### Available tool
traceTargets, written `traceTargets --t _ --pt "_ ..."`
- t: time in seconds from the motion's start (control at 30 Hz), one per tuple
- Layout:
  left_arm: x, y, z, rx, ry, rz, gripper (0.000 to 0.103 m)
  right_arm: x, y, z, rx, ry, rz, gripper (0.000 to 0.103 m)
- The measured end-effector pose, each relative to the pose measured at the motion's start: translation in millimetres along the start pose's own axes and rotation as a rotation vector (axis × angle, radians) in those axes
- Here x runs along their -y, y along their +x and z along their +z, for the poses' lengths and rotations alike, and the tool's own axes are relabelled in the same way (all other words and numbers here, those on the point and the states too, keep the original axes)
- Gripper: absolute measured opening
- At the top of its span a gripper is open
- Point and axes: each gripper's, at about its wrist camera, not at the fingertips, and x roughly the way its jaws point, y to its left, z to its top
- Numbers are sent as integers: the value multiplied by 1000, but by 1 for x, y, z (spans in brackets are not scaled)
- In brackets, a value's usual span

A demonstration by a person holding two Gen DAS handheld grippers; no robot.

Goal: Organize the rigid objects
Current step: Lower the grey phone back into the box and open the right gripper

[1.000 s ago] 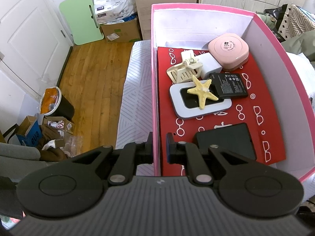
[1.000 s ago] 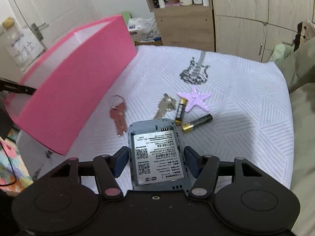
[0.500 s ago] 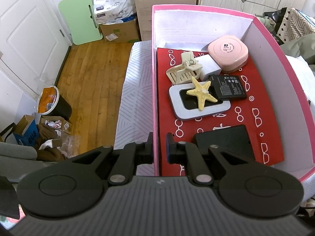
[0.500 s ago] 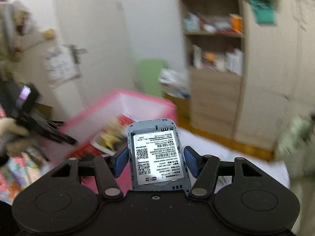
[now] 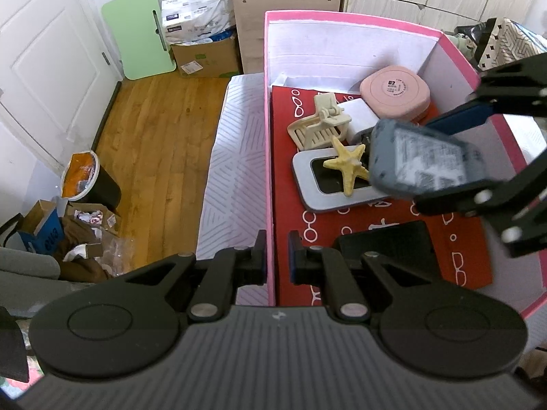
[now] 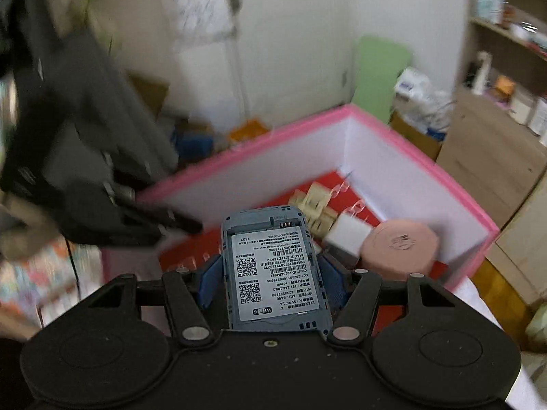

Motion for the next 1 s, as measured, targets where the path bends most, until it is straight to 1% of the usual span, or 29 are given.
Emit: traceTargets --t 0.03,0.13,0.2,0.37,0.47,0.53,0.63,0.7,0.83,1.0 --pt "-1 0 0 0 -3 -3 9 0 7 1 -23 -38 -8 67" --pt "0 0 0 -1 9 -4 9 1 18 0 -50 -124 -46 67" --pt "-1 0 0 -2 10 -7 9 5 22 1 -69 -149 -20 67" --pt "-4 0 0 -1 6 -23 9 -6 29 -5 -141 -309 34 67" --pt "-3 1 0 1 12 -21 9 -7 31 -7 -178 -351 52 67" --pt "-3 1 0 -1 12 -21 9 -6 33 -9 -186 -377 55 66" --pt "-4 1 1 -4 9 -24 9 -1 31 -9 -161 -347 49 68" --pt "-3 1 1 -4 10 -22 9 2 24 -8 -125 -314 37 69" --pt "-2 0 1 -3 12 -19 9 7 -3 -11 -20 -244 13 69" --pt "-3 0 1 -3 13 -18 9 12 -47 -30 113 -114 -57 69"
